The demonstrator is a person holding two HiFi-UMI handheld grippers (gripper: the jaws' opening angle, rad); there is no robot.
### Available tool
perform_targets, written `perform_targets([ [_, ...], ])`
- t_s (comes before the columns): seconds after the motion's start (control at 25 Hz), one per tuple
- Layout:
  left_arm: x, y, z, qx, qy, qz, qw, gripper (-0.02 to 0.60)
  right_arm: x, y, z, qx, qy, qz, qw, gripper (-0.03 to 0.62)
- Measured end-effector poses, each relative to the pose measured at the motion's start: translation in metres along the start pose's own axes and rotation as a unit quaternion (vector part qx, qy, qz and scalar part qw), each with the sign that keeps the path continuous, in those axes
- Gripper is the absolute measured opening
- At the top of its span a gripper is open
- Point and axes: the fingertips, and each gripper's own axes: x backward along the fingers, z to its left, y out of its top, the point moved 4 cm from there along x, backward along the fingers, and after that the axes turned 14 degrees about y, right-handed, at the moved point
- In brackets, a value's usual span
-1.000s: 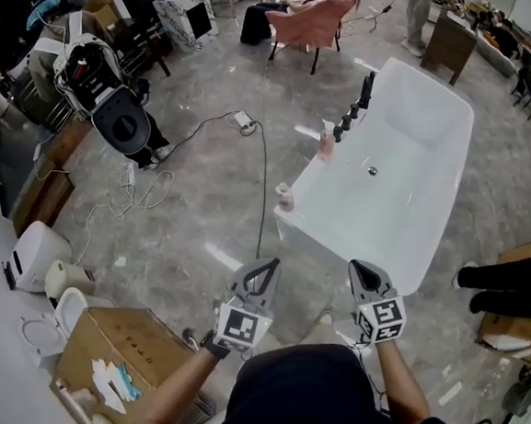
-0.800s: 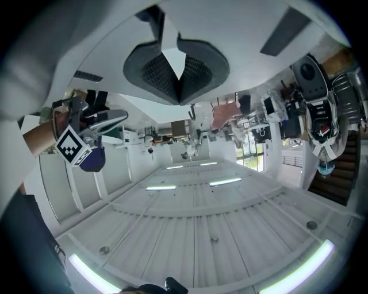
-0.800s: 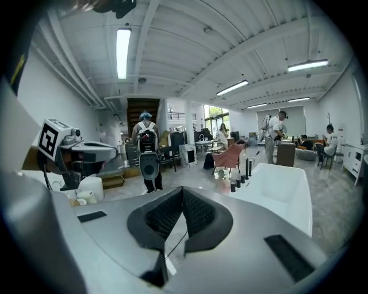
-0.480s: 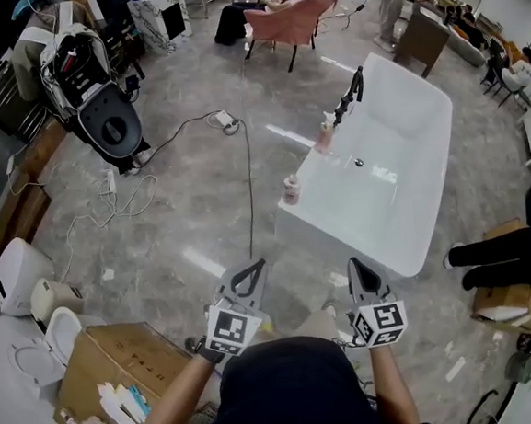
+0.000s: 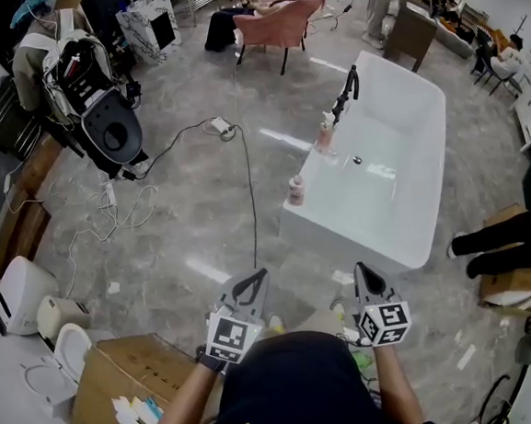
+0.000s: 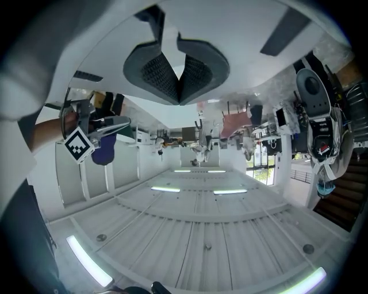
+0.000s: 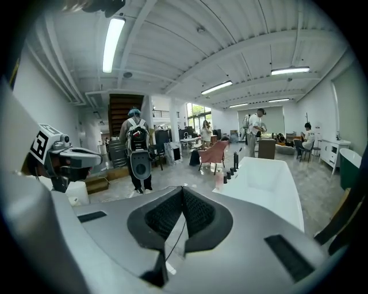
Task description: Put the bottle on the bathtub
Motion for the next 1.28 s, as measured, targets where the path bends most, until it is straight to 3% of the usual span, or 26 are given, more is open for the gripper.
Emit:
perform_targets([
  [0.36, -0.001, 0.000, -0.002, 0.011, -0.009, -0.011, 0.9998, 0.017, 0.007, 0.010, 0.006, 0.017, -0.005, 0.001, 1.000, 0.000],
  [0.76, -0.005, -0.007, -0.018, 0.012, -0.025, 0.004, 0.9996, 0.017, 0.011, 0.010, -0.002, 0.035, 0.001, 0.010, 0.999, 0.000],
  [1.0, -0.001, -0.001, -0.009, 0.005, -0.016, -0.005, 0.9998, 0.017, 0.010, 0.028, -0.010, 0.064, 0.016, 0.015, 0.998, 0.000],
  [1.12, 0.002, 0.003, -0.008, 0.029, -0.005, -0.006, 0.9996, 0.017, 0.015, 0.041, -0.018, 0.078, 0.014, 0.019, 0.997, 0.000],
  [1.28, -0.001, -0.001, -0.022, 0.009, -0.013, 0.006, 0.9999, 0.017, 0.033, 0.046, -0.031, 0.067, 0.011, 0.013, 0.998, 0.000],
])
